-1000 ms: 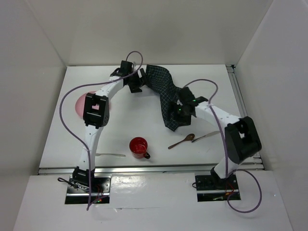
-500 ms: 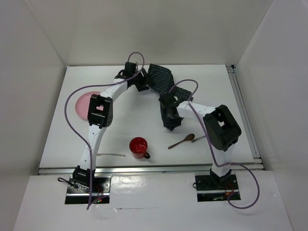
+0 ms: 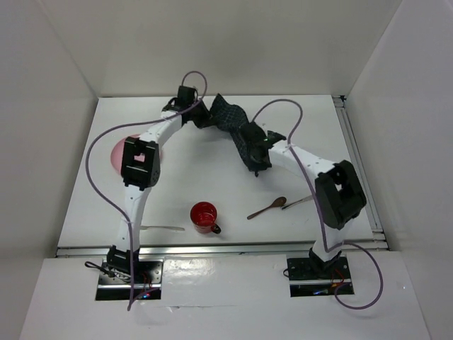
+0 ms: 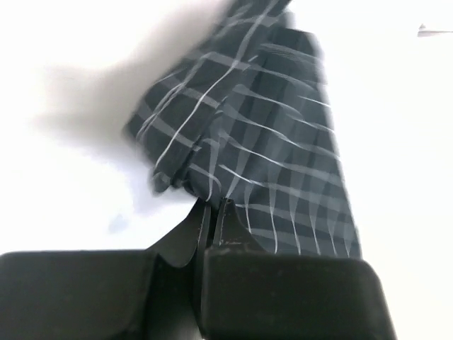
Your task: Set the dinner table for one person
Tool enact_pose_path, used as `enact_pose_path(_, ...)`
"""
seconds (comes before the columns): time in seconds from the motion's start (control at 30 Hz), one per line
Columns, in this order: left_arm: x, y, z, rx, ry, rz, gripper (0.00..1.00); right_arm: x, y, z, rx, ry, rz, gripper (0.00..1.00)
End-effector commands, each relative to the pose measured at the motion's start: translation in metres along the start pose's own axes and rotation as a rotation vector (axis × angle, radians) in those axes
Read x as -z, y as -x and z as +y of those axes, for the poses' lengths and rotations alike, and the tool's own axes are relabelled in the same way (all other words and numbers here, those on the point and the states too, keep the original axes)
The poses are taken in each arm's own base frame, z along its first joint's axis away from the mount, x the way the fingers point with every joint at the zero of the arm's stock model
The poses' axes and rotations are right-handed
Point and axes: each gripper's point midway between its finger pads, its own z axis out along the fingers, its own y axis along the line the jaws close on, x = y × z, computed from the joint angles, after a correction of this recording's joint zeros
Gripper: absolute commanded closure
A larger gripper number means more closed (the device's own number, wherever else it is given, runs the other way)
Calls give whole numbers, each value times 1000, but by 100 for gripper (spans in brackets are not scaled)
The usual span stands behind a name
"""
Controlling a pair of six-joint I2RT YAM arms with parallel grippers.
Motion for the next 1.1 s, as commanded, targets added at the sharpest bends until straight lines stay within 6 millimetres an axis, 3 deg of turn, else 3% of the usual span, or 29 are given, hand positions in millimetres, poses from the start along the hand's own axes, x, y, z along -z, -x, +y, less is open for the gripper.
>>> enact_pose_path(0.0, 114, 64, -82, -146, -103, -198, 100, 71, 78, -30, -44, -14, -256, 100)
enact_pose_path(0.07, 141, 64, -82, -166, -78, -220, 100, 96, 92, -39, -58, -2, -333, 100)
enact_pose_path(0.1, 175, 66, -98, -211, -80, -263, 100, 105, 98, -44, -50, -10, -367, 100)
enact_pose_path(0.2, 211, 51, -96, -253, -23, -259, 100, 123, 103, -48, -55, 31, -445, 100)
enact_pose_path(0.3, 213, 45, -80, -272, 35, -238, 100, 104, 82, -40, -26, 82, -409, 100)
enact_pose_path(0.33, 203, 41, -67, -268, 71, -212, 100, 99, 79, -33, -18, 101, -413, 100)
enact_pose_path(0.4, 190, 45, -51, -259, 117, -183, 56, 79, 53, -24, 31, 106, -373, 100)
enact_pose_path(0.43, 184, 49, -37, -248, 167, -170, 20, 70, 43, -18, 64, 114, -347, 100)
enact_pose_path(0.47, 173, 45, -22, -220, 227, -110, 7, 65, 31, -9, 98, 122, -320, 87)
enact_pose_path(0.5, 172, 44, -17, -210, 257, -95, 0, 63, 23, -4, 103, 124, -296, 77)
enact_pose_path(0.53, 175, 50, -11, -210, 282, -100, 0, 61, 15, -4, 122, 114, -277, 66)
enact_pose_path(0.6, 189, 57, -14, -233, 307, -151, 0, 58, -1, 0, 133, 104, -235, 33)
enact_pose_path(0.63, 198, 62, -13, -252, 327, -190, 0, 62, -2, -1, 108, 106, -232, 29)
enact_pose_path(0.67, 202, 59, 2, -248, 366, -190, 0, 64, -3, -3, 97, 110, -237, 26)
enact_pose_path(0.7, 224, 66, -14, -265, 342, -257, 0, 64, -7, -3, 103, 112, -220, 24)
enact_pose_path(0.73, 232, 67, -10, -275, 369, -281, 0, 66, -5, -6, 74, 106, -212, 24)
enact_pose_path(0.77, 235, 59, 8, -259, 411, -262, 1, 69, 2, -10, 45, 100, -218, 24)
enact_pose_path(0.8, 249, 56, 4, -262, 411, -282, 12, 71, 2, -7, 31, 130, -201, 24)
enact_pose_path(0.83, 257, 52, 15, -243, 462, -293, 24, 70, 0, -9, 6, 129, -171, 25)
enact_pose_path(0.87, 254, 33, 40, -218, 519, -244, 38, 68, 1, -9, -13, 133, -154, 26)
enact_pose_path(0.93, 268, 18, 44, -203, 487, -251, 69, 71, 3, -2, -62, 174, -133, 29)
enact_pose_path(0.97, 259, 1, 71, -182, 505, -210, 71, 73, 4, -1, -79, 189, -123, 29)
enact_pose_path(1.0, 255, -10, 78, -166, 495, -188, 71, 74, 3, 3, -90, 209, -112, 29)
enact_pose_path(1.07, 248, -35, 111, -84, 540, -116, 49, 69, -6, 3, -149, 243, -59, 29)
